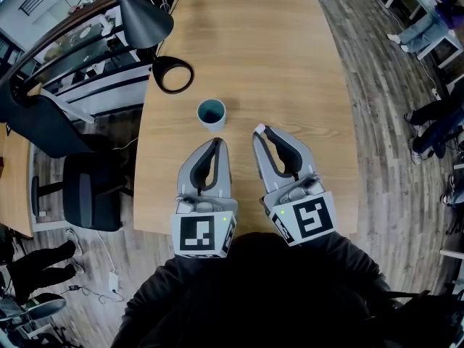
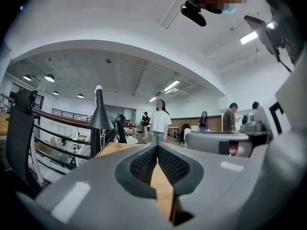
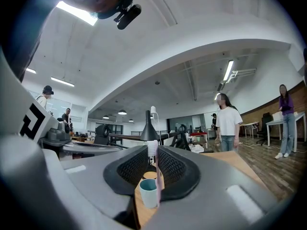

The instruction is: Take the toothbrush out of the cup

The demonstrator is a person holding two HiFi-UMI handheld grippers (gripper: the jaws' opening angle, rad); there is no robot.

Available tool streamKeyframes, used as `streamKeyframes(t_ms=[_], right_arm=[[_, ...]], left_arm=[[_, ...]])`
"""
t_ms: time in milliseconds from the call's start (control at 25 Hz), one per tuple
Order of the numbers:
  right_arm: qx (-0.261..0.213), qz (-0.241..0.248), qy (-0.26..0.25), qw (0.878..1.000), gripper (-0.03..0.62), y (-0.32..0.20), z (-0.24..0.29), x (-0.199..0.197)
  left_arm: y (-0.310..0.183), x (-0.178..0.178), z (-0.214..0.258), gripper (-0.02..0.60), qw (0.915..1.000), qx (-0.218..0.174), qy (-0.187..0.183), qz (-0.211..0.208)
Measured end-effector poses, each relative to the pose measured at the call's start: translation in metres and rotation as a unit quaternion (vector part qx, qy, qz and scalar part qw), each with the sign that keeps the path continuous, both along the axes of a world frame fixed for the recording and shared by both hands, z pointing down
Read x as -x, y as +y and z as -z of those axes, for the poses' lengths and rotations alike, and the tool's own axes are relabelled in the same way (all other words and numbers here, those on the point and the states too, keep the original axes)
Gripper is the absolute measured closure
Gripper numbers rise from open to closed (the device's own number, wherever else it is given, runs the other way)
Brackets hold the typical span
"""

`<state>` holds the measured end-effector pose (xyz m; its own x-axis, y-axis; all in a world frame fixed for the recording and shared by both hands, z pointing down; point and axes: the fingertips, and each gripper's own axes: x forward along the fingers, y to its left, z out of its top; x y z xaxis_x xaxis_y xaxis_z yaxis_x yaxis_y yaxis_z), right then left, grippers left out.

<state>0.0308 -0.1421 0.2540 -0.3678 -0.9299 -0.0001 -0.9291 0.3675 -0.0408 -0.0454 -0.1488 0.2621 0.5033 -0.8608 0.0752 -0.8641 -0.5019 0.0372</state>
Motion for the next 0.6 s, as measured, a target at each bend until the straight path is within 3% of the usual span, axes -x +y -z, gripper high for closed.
streamKeyframes(t_ms=[320,600], right_arm=[[-0.003,-0.003,-0.011,1.000,0.530,-0.003,0.005,-0.007],[0.005,0.007,-0.017,1.000,0.531,-0.004,0.002,-0.005]], left_arm=[[-0.006,0.004,0.014,0.574,0.9996,-0.018,-0.003,0.020],[-0.004,0.002,0.010,0.574,0.9998,-0.011,-0.003,0.018]])
